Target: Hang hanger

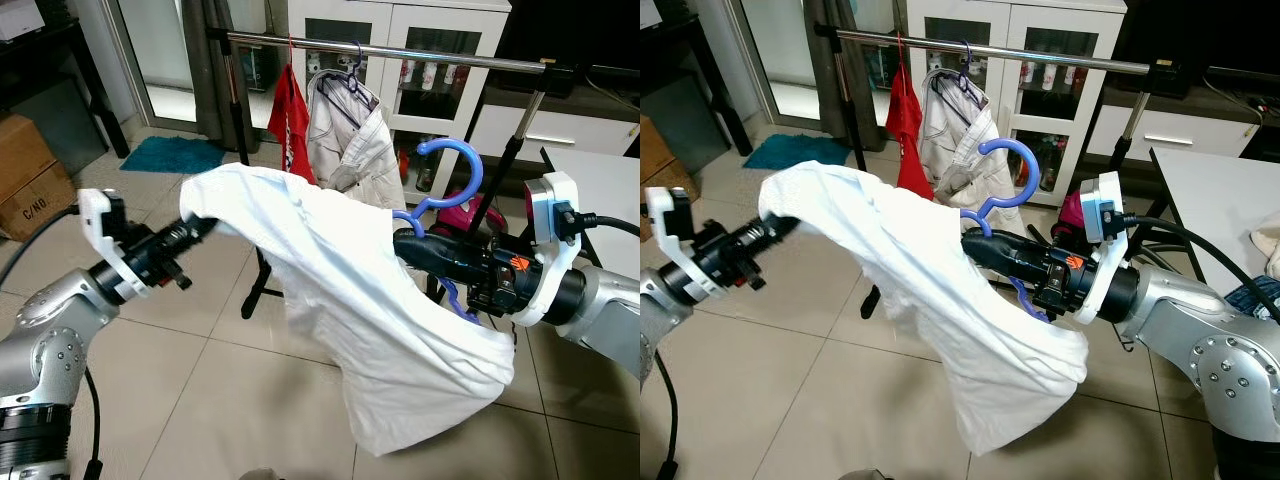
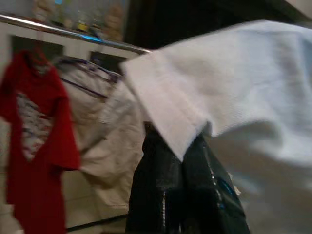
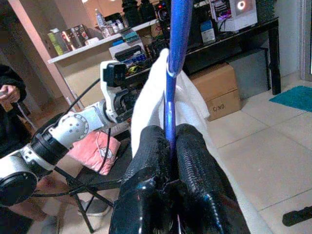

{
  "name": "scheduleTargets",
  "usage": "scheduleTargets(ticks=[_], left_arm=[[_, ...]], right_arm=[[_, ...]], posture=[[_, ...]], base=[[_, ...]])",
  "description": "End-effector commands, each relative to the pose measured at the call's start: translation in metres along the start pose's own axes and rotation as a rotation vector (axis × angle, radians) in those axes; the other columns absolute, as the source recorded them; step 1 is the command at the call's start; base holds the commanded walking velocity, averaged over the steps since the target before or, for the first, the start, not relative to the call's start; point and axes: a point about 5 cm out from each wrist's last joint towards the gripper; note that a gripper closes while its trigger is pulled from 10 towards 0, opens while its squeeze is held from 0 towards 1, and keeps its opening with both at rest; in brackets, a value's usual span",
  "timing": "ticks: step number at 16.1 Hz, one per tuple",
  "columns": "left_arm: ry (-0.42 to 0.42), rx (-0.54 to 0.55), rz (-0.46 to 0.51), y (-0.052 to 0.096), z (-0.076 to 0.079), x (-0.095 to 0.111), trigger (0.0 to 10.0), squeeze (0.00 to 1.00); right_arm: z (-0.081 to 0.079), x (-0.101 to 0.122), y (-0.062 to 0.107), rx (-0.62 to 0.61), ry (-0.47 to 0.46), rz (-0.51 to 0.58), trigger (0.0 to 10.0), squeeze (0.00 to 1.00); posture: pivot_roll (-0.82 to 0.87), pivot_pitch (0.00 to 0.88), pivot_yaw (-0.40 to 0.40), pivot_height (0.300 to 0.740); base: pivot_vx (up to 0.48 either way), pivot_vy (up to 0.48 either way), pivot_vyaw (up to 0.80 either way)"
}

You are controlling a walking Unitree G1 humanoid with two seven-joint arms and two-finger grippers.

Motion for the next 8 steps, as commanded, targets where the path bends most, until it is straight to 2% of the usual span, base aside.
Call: scheduleTargets(ticks=[1,3,5,8], left_arm=[[-0.042,0.052,0.04,-0.001,-0.006,0.009,0.0,0.0],[-0.053,0.096,0.076,0.0,-0.01,0.013,0.0,0.0],[-0.082,0.19,0.138,0.004,-0.02,0.021,0.0,0.0],[-0.136,0.439,0.245,0.015,-0.044,0.041,0.0,0.0]], right_arm=[[0.001,0.006,-0.001,-0.003,0.027,0.01,10.0,0.0],[0.001,0.005,-0.001,-0.006,0.028,0.007,10.0,0.0],[0.005,0.002,0.0,-0.042,0.029,-0.023,10.0,0.0],[0.01,-0.013,0.002,-0.094,0.058,-0.141,10.0,0.0]], posture=[[0.06,0.0,0.025,0.74],[0.06,0.0,0.024,0.74],[0.06,0.0,0.024,0.74],[0.06,0.0,0.023,0.74]], base=[[0.0,0.0,0.0],[0.0,0.0,0.0],[0.0,0.0,0.0],[0.0,0.0,0.0]])
Point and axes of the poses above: a point about 5 cm out from each wrist's last joint towards the gripper, its own y axis pointing back from the gripper into the wrist, its own x axis along the axis of the wrist's last joint, z = x × y, and after that the axes turned 1 degree about y, right-handed
